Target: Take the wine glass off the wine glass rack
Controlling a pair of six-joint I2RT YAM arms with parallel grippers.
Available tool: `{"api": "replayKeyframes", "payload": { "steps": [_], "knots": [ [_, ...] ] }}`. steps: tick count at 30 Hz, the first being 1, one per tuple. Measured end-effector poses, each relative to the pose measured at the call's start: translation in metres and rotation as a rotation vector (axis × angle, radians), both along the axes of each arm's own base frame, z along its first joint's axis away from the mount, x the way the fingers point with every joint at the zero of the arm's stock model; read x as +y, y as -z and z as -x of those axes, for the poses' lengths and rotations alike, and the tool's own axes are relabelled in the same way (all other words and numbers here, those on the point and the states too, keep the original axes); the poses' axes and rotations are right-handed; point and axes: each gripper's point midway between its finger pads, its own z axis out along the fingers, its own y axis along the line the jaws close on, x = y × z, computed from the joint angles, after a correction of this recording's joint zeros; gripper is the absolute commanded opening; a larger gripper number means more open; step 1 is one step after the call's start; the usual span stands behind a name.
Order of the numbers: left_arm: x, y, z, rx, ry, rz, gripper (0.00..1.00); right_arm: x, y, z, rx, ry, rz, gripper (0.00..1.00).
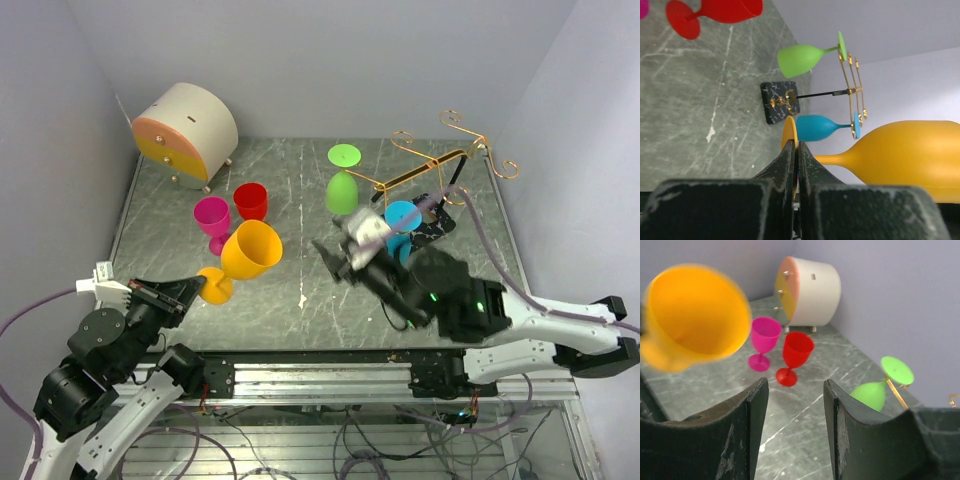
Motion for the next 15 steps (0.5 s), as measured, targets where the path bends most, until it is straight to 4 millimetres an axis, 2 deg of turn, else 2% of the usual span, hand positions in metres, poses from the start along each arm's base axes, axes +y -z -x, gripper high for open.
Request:
{"api": "replayKeyframes", "payload": {
  "steps": [2, 6, 8, 9, 11, 13, 15],
  "knots": [
    [0.005, 0.006, 0.002, 0.011, -0.015, -0.015, 0.07, 0.007, -0.013, -0.027, 0.037, 0.047, -0.003, 0.47],
    [0.012, 0.017, 0.005, 0.04, -0.038, -0.046, 0.07, 0.021, -0.029, -0.105, 0.146, 0.123, -0.004, 0.51],
    [0.016, 0.021, 0.007, 0.047, -0.046, -0.059, 0.07, 0.031, -0.034, -0.124, 0.204, 0.091, -0.008, 0.54],
    [0.017, 0.022, 0.008, 0.048, -0.051, -0.062, 0.07, 0.04, -0.037, -0.126, 0.234, 0.043, -0.012, 0.55],
    [0.02, 0.022, 0.009, 0.046, -0.058, -0.064, 0.07, 0.058, -0.045, -0.118, 0.289, -0.082, -0.019, 0.56],
    [0.023, 0.022, 0.01, 0.044, -0.064, -0.068, 0.07, 0.075, -0.053, -0.101, 0.343, -0.24, -0.027, 0.56],
    [0.025, 0.02, 0.011, 0.04, -0.068, -0.071, 0.07, 0.086, -0.052, -0.083, 0.392, -0.365, -0.018, 0.56]
  ]
}}
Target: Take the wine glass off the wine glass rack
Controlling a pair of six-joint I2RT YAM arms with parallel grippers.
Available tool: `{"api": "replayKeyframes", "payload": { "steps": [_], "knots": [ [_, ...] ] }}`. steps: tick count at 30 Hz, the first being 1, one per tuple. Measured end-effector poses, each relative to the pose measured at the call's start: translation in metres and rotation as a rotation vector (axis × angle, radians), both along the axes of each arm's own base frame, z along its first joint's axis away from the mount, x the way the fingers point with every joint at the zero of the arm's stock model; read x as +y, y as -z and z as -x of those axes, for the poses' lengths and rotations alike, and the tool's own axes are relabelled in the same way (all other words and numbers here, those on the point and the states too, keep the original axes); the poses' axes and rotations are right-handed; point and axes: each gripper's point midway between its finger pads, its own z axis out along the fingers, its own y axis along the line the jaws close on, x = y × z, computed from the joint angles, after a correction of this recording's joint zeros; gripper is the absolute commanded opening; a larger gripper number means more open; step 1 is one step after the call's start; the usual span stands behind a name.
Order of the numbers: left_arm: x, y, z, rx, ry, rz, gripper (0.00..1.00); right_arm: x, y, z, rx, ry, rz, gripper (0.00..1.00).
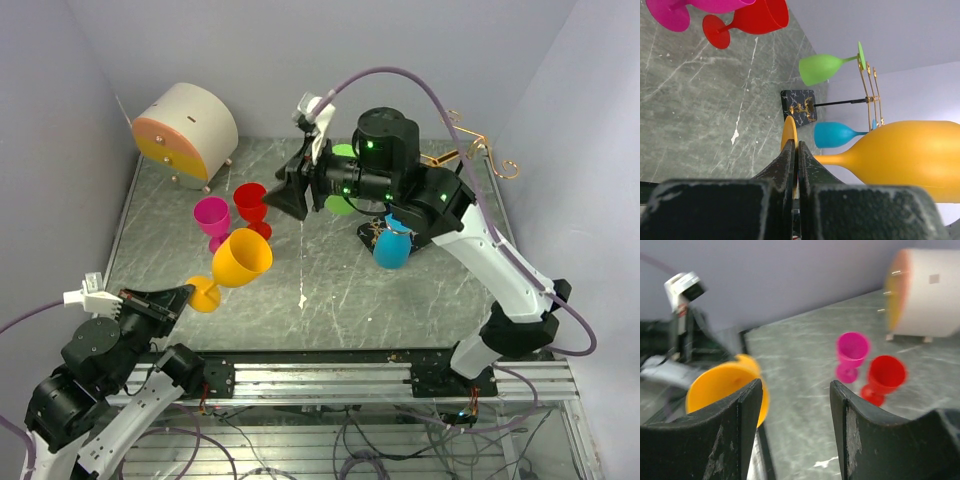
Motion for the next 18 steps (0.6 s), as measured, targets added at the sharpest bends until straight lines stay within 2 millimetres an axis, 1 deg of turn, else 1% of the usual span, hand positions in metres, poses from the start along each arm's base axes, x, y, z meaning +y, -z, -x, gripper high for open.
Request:
{"api": "replayKeyframes", "payload": {
  "steps": [1, 2, 5, 8, 11, 15, 18],
  "knots": [
    [0.001, -0.001, 0.001, -0.003, -0.002, 0.0, 0.07, 0.003, 0.004, 0.008, 0.024, -0.049, 0.005, 0.55],
    [0.002, -0.003, 0.001, -0.008, -0.003, 0.002, 0.07, 0.008, 0.011, 0.019, 0.059, -0.118, 0.02, 0.54],
    [0.004, -0.008, 0.003, -0.02, -0.006, 0.006, 0.07, 0.016, 0.033, 0.038, 0.139, -0.233, 0.066, 0.54],
    [0.005, -0.01, 0.004, -0.023, -0.009, 0.003, 0.07, 0.021, 0.053, 0.046, 0.199, -0.291, 0.106, 0.54],
    [0.006, -0.01, 0.004, -0.025, -0.009, 0.001, 0.07, 0.023, 0.068, 0.053, 0.247, -0.33, 0.137, 0.54],
    [0.006, -0.01, 0.005, -0.025, -0.009, 0.001, 0.07, 0.025, 0.073, 0.058, 0.273, -0.367, 0.145, 0.53],
    [0.006, -0.01, 0.005, -0.025, -0.009, 0.001, 0.07, 0.026, 0.074, 0.062, 0.284, -0.391, 0.144, 0.48]
  ]
}}
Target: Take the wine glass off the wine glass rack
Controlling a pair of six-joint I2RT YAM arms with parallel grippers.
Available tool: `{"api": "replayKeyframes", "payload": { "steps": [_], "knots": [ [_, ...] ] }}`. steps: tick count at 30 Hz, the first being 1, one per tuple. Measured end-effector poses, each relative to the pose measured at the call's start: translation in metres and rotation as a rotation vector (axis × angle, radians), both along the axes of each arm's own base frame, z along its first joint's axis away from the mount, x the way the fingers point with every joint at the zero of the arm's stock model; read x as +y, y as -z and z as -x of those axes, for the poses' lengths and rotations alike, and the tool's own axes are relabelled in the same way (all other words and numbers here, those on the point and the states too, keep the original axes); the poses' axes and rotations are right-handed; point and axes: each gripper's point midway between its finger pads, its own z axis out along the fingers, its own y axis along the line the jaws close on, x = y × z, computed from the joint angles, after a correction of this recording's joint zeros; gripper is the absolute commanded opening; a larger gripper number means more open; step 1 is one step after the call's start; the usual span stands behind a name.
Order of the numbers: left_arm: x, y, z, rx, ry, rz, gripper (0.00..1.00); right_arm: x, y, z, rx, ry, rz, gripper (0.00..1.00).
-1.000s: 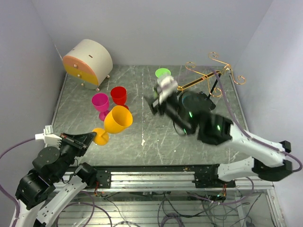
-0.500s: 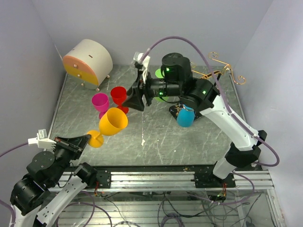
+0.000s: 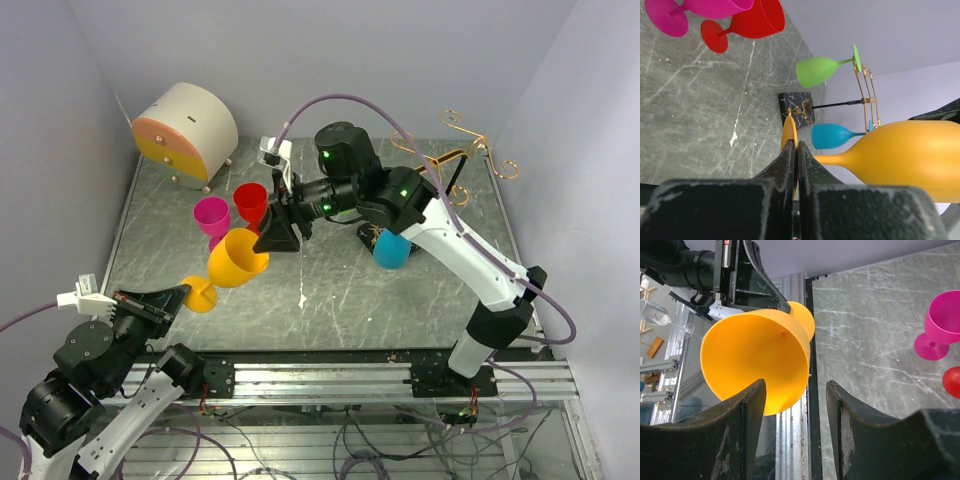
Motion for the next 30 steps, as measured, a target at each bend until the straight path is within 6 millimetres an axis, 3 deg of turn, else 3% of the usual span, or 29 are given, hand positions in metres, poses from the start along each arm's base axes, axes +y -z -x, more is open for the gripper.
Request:
{"api": "replayKeyframes", "payload": {
  "steps": [5, 8, 9, 12, 14, 20, 24, 27, 30],
  "knots": [
    [0.0, 0.0, 0.0, -0.001, 0.0, -0.002, 0.07, 0.012, 0.012, -0.002, 0.037, -0.025, 0.017, 0.31],
    [0.0, 0.001, 0.0, -0.001, 0.0, -0.007, 0.07, 0.021, 0.026, -0.007, 0.068, -0.027, 0.045, 0.0],
    [0.001, 0.002, 0.0, 0.002, -0.002, -0.012, 0.1, 0.024, 0.03, -0.009, 0.077, -0.025, 0.053, 0.0],
    [0.003, 0.006, 0.0, 0.014, -0.012, -0.033, 0.41, 0.027, 0.038, -0.015, 0.084, 0.005, 0.072, 0.0],
    [0.006, 0.006, 0.0, 0.021, -0.02, -0.04, 0.51, 0.027, 0.038, -0.018, 0.082, 0.02, 0.074, 0.0],
    [0.032, -0.008, 0.004, 0.087, -0.129, -0.105, 0.53, 0.03, 0.021, -0.028, 0.04, 0.075, 0.049, 0.0],
    [0.06, -0.022, 0.008, 0.101, -0.236, -0.199, 0.52, 0.042, 0.021, -0.051, 0.008, 0.15, 0.063, 0.0],
    [0.075, -0.032, 0.011, 0.092, -0.284, -0.266, 0.51, 0.058, 0.043, -0.078, -0.005, 0.229, 0.116, 0.0],
    [0.085, -0.041, 0.013, 0.076, -0.313, -0.311, 0.5, 0.069, 0.091, -0.099, 0.013, 0.287, 0.223, 0.0]
  ]
}}
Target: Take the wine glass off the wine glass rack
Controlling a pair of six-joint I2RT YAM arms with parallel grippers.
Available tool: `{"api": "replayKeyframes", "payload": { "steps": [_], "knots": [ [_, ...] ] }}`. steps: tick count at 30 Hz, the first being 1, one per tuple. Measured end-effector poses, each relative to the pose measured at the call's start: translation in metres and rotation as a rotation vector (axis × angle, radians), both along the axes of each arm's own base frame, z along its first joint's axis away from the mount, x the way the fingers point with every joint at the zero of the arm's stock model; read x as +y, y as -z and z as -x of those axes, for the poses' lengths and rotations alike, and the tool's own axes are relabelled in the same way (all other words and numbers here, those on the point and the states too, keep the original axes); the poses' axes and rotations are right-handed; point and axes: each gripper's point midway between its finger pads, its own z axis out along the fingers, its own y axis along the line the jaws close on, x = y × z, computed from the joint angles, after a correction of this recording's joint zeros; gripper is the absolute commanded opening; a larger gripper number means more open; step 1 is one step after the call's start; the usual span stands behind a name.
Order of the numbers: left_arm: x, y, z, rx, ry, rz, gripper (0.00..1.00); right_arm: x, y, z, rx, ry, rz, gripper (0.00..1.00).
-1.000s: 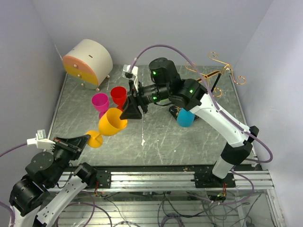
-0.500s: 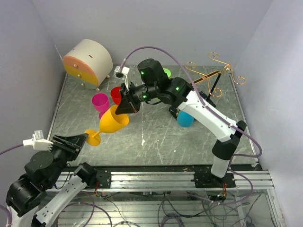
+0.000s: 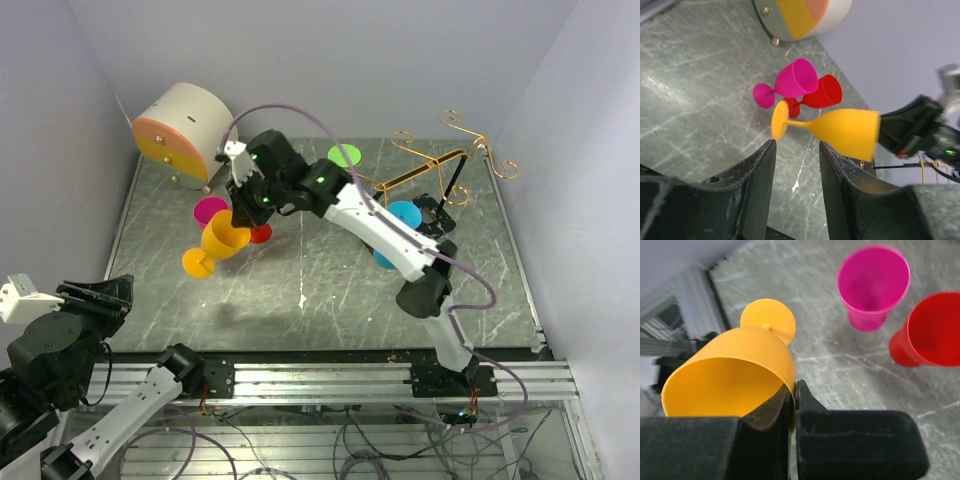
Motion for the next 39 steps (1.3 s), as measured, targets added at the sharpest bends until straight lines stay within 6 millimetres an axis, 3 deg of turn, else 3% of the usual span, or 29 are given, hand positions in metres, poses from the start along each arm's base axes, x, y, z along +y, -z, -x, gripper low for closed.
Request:
{"api": "replayKeyframes", "payload": {
  "steps": [4, 9, 13, 24, 31, 34, 35, 37, 39],
  "knots": [
    [0.007, -0.004, 0.0, -0.004, -0.013, -0.055, 0.49, 0.004, 0.072, -0.016, 0.046, 0.064, 0.162, 0.0],
    [0.005, 0.006, -0.004, 0.022, -0.009, -0.094, 0.49, 0.004, 0.118, -0.023, 0.053, 0.111, 0.277, 0.0],
    [0.0, 0.014, -0.009, 0.045, -0.003, -0.111, 0.49, 0.003, 0.129, -0.027, 0.027, 0.15, 0.315, 0.0],
    [-0.011, 0.027, -0.016, 0.072, 0.03, -0.114, 0.49, 0.005, 0.129, -0.041, -0.026, 0.218, 0.318, 0.0],
    [-0.011, 0.027, -0.015, 0.071, 0.031, -0.112, 0.49, 0.009, 0.144, -0.044, -0.019, 0.216, 0.333, 0.0],
    [-0.011, 0.027, -0.015, 0.071, 0.031, -0.112, 0.49, 0.01, 0.151, -0.044, -0.014, 0.215, 0.34, 0.13],
    [-0.011, 0.027, -0.016, 0.072, 0.031, -0.113, 0.49, 0.011, 0.151, -0.044, -0.014, 0.216, 0.337, 0.21],
    [-0.011, 0.028, -0.016, 0.074, 0.032, -0.114, 0.49, 0.013, 0.149, -0.045, -0.018, 0.216, 0.327, 0.48],
    [-0.012, 0.029, -0.016, 0.076, 0.033, -0.115, 0.48, 0.014, 0.149, -0.046, -0.017, 0.216, 0.323, 0.53]
  ]
}}
